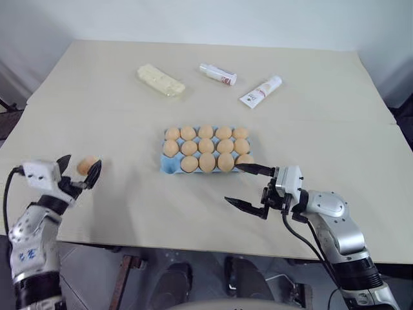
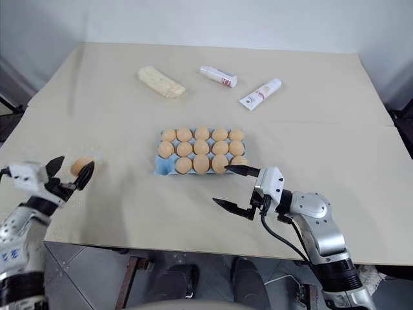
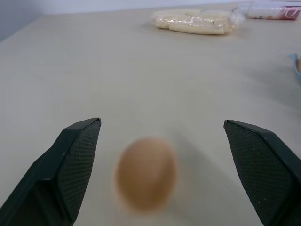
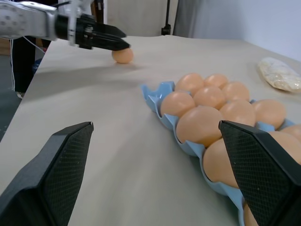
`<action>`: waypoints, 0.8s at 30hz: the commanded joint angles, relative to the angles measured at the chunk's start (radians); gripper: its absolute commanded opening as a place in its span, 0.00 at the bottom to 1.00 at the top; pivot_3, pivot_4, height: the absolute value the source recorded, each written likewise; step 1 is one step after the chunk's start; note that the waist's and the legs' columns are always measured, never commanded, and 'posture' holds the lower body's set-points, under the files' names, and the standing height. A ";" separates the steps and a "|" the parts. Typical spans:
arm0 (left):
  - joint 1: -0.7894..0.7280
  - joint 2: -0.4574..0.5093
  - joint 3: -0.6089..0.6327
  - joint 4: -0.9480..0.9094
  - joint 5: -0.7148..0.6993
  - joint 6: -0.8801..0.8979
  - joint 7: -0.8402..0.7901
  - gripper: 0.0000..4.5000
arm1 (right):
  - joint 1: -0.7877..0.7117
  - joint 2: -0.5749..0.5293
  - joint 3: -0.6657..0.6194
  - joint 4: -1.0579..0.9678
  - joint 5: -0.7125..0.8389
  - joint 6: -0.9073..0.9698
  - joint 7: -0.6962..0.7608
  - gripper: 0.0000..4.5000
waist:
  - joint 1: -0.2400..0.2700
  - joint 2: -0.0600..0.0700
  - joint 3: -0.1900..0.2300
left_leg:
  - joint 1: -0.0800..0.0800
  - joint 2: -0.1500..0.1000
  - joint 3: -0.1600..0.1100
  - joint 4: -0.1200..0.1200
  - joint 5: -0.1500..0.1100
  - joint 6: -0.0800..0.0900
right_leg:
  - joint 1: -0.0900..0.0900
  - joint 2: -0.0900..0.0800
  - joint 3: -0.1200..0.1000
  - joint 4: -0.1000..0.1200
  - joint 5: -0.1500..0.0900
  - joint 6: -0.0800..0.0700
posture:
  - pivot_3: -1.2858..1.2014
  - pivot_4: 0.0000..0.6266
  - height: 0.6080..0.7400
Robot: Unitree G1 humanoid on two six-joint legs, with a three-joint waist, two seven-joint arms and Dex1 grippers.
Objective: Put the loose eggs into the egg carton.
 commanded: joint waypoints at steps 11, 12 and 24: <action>-0.028 0.045 -0.039 -0.005 -0.012 0.066 -0.072 0.38 | 0.041 0.002 -0.011 -0.068 0.007 0.001 -0.052 1.00 | -0.006 0.000 0.000 | 0.000 0.001 0.000 0.001 0.000 -0.001 | 0.000 0.000 0.000 0.001 0.000 0.000 | 0.52 0.24 1.00; -0.029 0.044 -0.050 -0.024 -0.019 0.054 -0.099 0.36 | 0.042 0.002 -0.011 -0.069 0.007 0.002 -0.055 1.00 | -0.004 0.000 0.000 | 0.000 0.001 0.000 0.001 0.000 -0.001 | 0.001 0.000 0.000 0.001 0.000 0.000 | 0.52 0.24 1.00; -0.194 -0.003 -0.451 -0.084 0.084 -0.050 -0.387 0.36 | 0.041 0.019 -0.004 -0.052 -0.011 -0.013 -0.072 1.00 | -0.007 0.000 0.000 | 0.000 0.002 0.001 -0.001 0.000 -0.001 | 0.000 0.001 0.000 0.000 0.000 -0.001 | 0.52 0.24 1.00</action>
